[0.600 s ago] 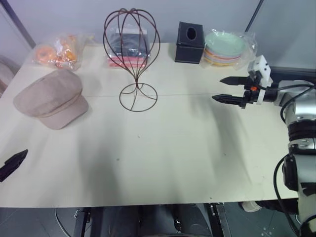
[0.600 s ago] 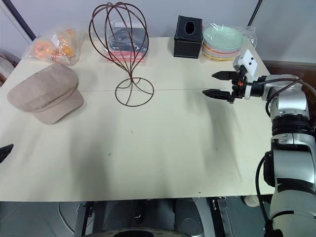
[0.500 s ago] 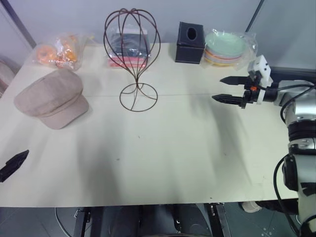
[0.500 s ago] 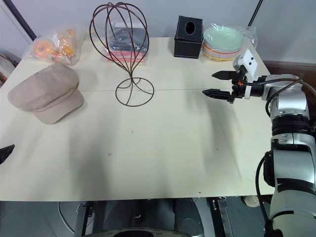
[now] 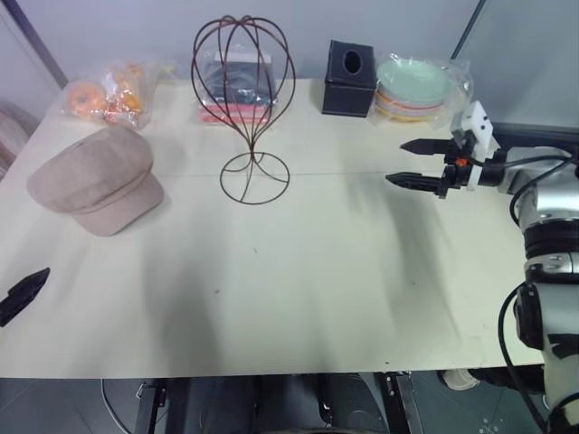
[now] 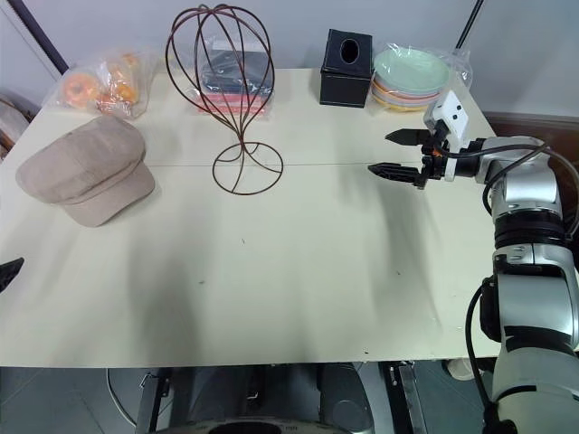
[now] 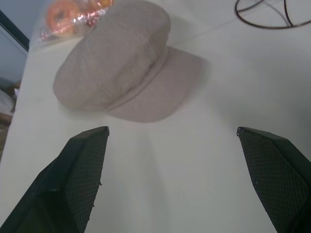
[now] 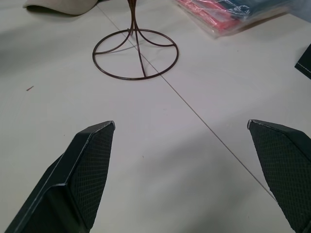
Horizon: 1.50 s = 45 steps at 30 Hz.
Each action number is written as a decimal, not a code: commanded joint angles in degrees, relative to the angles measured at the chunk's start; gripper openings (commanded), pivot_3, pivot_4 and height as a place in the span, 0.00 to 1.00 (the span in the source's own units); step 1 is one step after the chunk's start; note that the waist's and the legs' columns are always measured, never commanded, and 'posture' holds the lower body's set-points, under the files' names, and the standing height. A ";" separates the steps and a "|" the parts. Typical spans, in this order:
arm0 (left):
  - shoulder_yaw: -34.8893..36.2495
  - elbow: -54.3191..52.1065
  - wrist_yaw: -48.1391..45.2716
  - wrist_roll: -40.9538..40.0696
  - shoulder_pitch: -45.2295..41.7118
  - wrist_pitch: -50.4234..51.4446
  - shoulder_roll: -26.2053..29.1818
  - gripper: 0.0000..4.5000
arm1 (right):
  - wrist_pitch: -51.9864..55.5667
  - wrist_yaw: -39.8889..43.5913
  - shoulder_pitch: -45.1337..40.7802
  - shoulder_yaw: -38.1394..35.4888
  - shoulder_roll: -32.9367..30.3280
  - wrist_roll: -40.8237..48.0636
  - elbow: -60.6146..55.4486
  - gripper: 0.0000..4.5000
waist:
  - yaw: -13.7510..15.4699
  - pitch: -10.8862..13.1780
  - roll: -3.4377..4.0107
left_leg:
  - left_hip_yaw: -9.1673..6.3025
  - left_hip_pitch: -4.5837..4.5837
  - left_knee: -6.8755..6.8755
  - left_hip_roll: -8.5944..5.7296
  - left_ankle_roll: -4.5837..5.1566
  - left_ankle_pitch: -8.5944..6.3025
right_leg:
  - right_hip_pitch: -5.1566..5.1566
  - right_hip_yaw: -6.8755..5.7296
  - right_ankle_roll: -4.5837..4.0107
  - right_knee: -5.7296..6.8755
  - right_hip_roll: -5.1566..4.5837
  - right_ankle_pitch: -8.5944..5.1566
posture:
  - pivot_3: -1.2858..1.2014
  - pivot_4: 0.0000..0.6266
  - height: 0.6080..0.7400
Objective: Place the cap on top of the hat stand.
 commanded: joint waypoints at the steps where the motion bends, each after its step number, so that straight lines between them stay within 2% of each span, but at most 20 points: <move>1: -0.18 -1.94 0.58 -0.86 -1.20 0.67 0.83 0.98 | 0.51 1.19 -1.65 -1.87 -0.69 1.18 -1.14 1.00 | 0.03 0.00 0.00 | 0.00 0.00 0.00 0.00 0.00 0.00 | 0.01 0.00 0.00 0.00 0.00 0.00 | 0.52 0.24 1.00; 4: -2.18 -5.61 1.77 -0.10 -2.80 1.12 2.23 0.98 | 3.36 3.54 -1.48 -1.48 -0.95 2.44 -5.22 1.00 | 0.07 0.00 0.00 | -0.01 0.00 0.01 0.00 0.00 0.00 | 0.02 0.00 0.01 0.01 0.00 0.01 | 0.52 0.24 1.00; 8: -10.97 -11.26 7.93 7.76 -5.93 1.17 5.33 0.98 | 9.97 7.26 1.03 -1.14 -1.93 5.96 -16.41 1.00 | 0.28 -0.01 0.03 | -0.04 0.01 0.02 0.00 -0.02 0.01 | 0.02 0.00 0.03 0.06 0.00 0.02 | 0.52 0.24 1.00; 11: -21.59 -14.08 15.70 15.12 -10.40 3.77 7.86 0.98 | 18.72 9.19 3.93 -1.48 -2.97 11.77 -28.90 1.00 | 0.50 -0.01 0.03 | -0.09 0.03 0.00 -0.02 -0.02 0.01 | 0.04 -0.01 0.05 0.11 0.00 0.03 | 0.52 0.24 1.00; 15: -37.72 -12.51 25.60 30.92 -15.11 3.47 10.78 0.98 | 32.59 9.18 4.85 -3.25 -4.39 22.85 -43.52 1.00 | 0.27 -0.01 0.07 | -0.15 0.03 0.00 -0.03 -0.02 0.01 | -0.01 -0.02 0.16 0.18 0.04 0.08 | 0.52 0.24 1.00; 21: -57.76 -2.21 34.83 47.81 -26.22 5.01 8.47 0.98 | 46.40 3.58 0.73 -7.64 -4.50 35.86 -51.09 1.00 | 0.53 -0.03 0.08 | -0.19 0.04 0.01 -0.03 -0.01 0.02 | -0.04 -0.05 0.16 0.29 0.09 0.08 | 0.52 0.24 1.00; 25: -63.59 5.79 35.78 52.39 -32.44 2.74 5.26 0.98 | 51.18 -0.66 -1.87 -9.94 -4.47 41.35 -52.47 1.00 | 0.62 -0.07 0.01 | -0.20 0.03 0.08 -0.05 -0.01 0.02 | -0.02 -0.07 0.16 0.35 0.06 0.08 | 0.52 0.24 1.00; 27: -66.24 14.95 37.65 55.12 -36.44 -1.69 4.24 0.98 | 52.63 -2.45 -2.70 -10.98 -4.64 43.56 -52.88 1.00 | 0.73 -0.06 0.00 | -0.20 0.03 0.08 -0.05 -0.01 0.02 | -0.02 -0.06 0.16 0.36 0.02 0.08 | 0.52 0.24 1.00; 31: -69.12 26.60 38.81 57.87 -42.55 -8.18 2.17 0.98 | 51.75 -4.26 -1.47 -10.84 -5.52 43.71 -54.15 1.00 | 0.58 -0.07 0.00 | -0.21 0.03 0.10 -0.05 -0.01 0.02 | -0.05 -0.07 0.16 0.41 0.04 0.08 | 0.52 0.24 1.00; 36: -69.83 35.71 38.99 59.13 -48.08 -13.12 -0.38 0.98 | 48.75 -5.64 0.91 -9.53 -6.25 41.13 -55.01 1.00 | 0.75 -0.07 0.00 | -0.20 0.02 0.20 -0.06 -0.01 0.02 | -0.10 -0.07 0.19 0.57 -0.01 0.07 | 0.52 0.24 1.00; 39: -69.33 37.37 38.59 59.35 -49.04 -15.00 -1.13 0.80 | 46.65 -6.28 2.24 -8.66 -6.49 39.16 -55.17 1.00 | 0.63 -0.07 0.00 | -0.20 0.01 0.34 -0.07 -0.01 0.02 | -0.09 -0.06 0.22 0.76 -0.02 0.05 | 0.52 0.24 1.00; 45: -67.37 37.41 38.04 59.33 -49.21 -16.27 -1.10 0.09 | 43.71 -7.64 3.51 -7.63 -6.50 36.24 -54.41 1.00 | 0.57 -0.07 0.00 | -0.22 0.01 0.54 -0.05 0.00 0.02 | -0.10 -0.06 0.22 0.94 0.01 0.05 | 0.52 0.24 1.00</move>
